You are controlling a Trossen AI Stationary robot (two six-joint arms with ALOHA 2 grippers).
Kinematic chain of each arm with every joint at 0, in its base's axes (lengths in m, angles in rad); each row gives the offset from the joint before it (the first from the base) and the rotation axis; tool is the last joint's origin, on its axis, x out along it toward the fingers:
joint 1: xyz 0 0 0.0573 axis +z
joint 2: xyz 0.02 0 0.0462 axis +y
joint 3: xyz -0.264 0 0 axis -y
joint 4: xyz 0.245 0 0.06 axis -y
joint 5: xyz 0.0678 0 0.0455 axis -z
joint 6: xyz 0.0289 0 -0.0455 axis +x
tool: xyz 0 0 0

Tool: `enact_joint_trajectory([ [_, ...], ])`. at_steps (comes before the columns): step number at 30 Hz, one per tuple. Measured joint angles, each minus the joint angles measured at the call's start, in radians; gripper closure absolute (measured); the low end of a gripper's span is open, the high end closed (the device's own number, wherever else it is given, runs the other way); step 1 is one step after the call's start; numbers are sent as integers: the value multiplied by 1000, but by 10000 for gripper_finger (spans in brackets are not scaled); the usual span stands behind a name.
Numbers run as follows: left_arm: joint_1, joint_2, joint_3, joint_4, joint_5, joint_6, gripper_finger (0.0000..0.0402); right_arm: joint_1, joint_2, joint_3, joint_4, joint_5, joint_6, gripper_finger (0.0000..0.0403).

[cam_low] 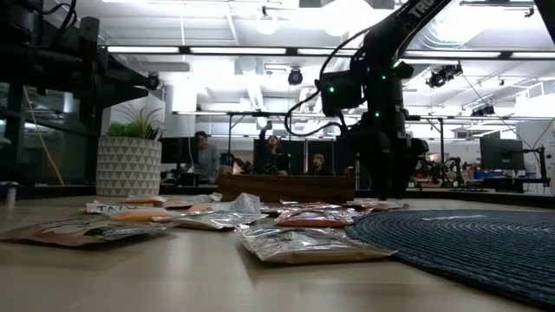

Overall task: Pick & Place Tea
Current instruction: Put the white orange tea sachet into the right section of the wooden organizer

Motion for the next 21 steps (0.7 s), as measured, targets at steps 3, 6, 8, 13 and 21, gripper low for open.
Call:
enact_joint_trajectory([
  [3, 0, 0, 0, 0, 0, 0, 278, 3, 23, 0, 12, -19, 2, 149],
  [6, 0, 0, 0, 0, 0, 0, 278, 3, 39, 2, 20, -27, 2, 149],
  [8, 0, 0, 0, 0, 0, 0, 278, 3, 47, 4, 28, -36, 3, 149],
  [13, 0, 0, 0, 0, 0, 0, 278, 3, 64, 3, 35, -46, 17, 161],
  [21, 0, 0, 0, 0, 0, 0, 278, 0, 67, 2, 35, -48, 20, 257],
])
